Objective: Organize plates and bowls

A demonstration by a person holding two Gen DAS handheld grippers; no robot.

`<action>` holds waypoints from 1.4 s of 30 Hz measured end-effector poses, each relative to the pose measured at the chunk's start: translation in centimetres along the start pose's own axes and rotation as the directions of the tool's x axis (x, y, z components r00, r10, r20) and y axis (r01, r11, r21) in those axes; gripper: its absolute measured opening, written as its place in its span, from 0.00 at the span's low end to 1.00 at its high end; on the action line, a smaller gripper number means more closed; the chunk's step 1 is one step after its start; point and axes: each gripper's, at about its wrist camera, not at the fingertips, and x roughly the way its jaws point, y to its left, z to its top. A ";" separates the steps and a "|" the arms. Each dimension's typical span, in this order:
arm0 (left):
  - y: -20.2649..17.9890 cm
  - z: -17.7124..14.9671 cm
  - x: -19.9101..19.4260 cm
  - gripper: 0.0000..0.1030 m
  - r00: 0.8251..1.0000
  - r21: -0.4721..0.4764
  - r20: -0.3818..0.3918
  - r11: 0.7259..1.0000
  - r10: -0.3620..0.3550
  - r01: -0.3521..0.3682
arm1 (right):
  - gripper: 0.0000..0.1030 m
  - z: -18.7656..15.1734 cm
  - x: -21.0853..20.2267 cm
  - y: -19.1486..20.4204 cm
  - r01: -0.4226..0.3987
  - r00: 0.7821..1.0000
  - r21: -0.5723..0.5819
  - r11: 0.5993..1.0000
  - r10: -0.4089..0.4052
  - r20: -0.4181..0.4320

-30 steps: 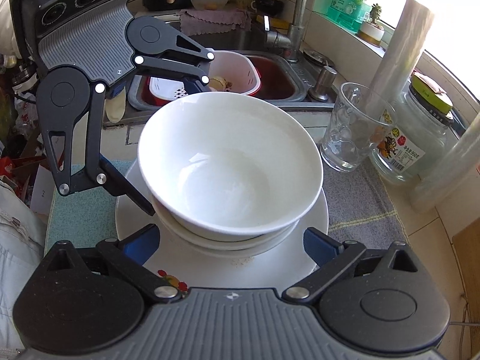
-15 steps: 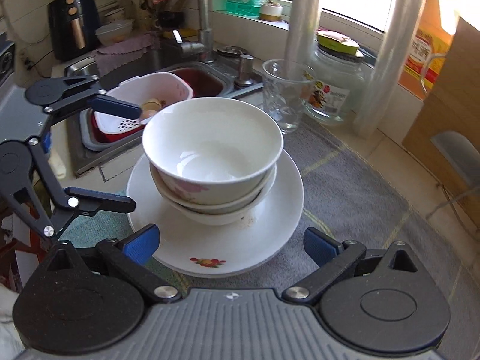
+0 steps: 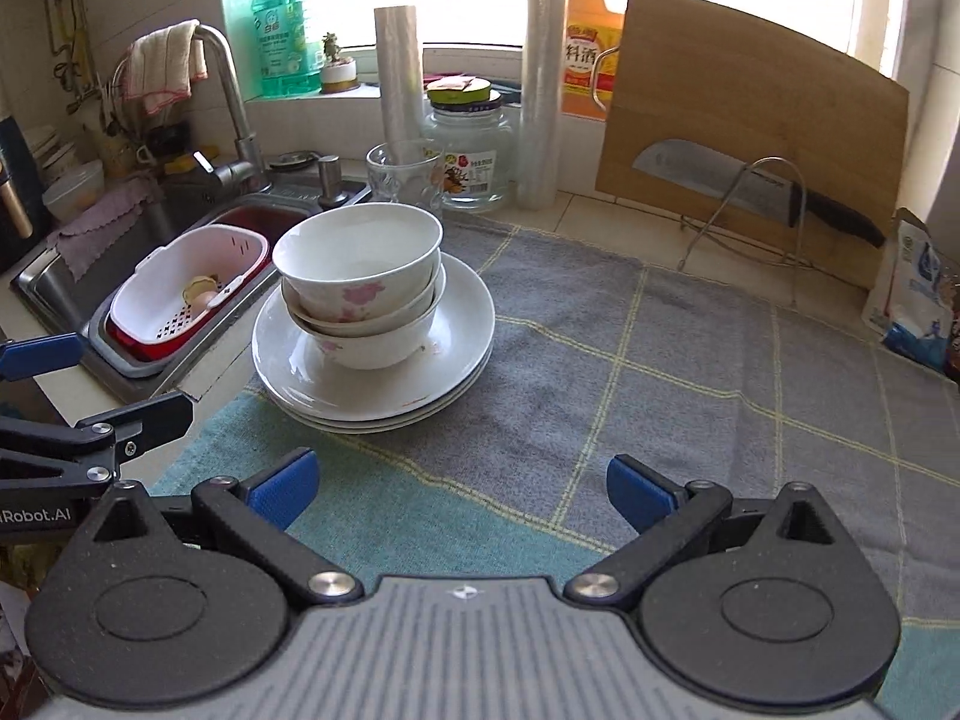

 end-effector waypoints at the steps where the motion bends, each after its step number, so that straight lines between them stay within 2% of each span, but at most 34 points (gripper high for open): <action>1: -0.3 0.0 -0.7 0.98 1.000 0.005 0.002 1.000 0.008 -0.008 | 1.00 -0.2 -0.9 0.1 0.018 1.000 0.007 1.000 -0.018 0.016; 12: -1.3 0.4 -5.0 0.99 0.998 -0.027 0.045 0.998 0.054 -0.053 | 1.00 -1.1 -4.9 0.4 0.058 0.993 0.039 0.998 -0.062 0.104; 21: -1.4 0.3 -5.3 0.99 0.997 -0.050 0.035 0.996 0.074 -0.072 | 1.00 -1.2 -5.2 0.7 0.067 0.990 0.039 0.997 -0.071 0.119; 42: -1.3 0.6 -5.2 0.99 0.997 -0.054 0.035 0.996 0.069 -0.067 | 1.00 -1.0 -5.2 0.7 0.086 0.988 0.052 0.995 -0.092 0.126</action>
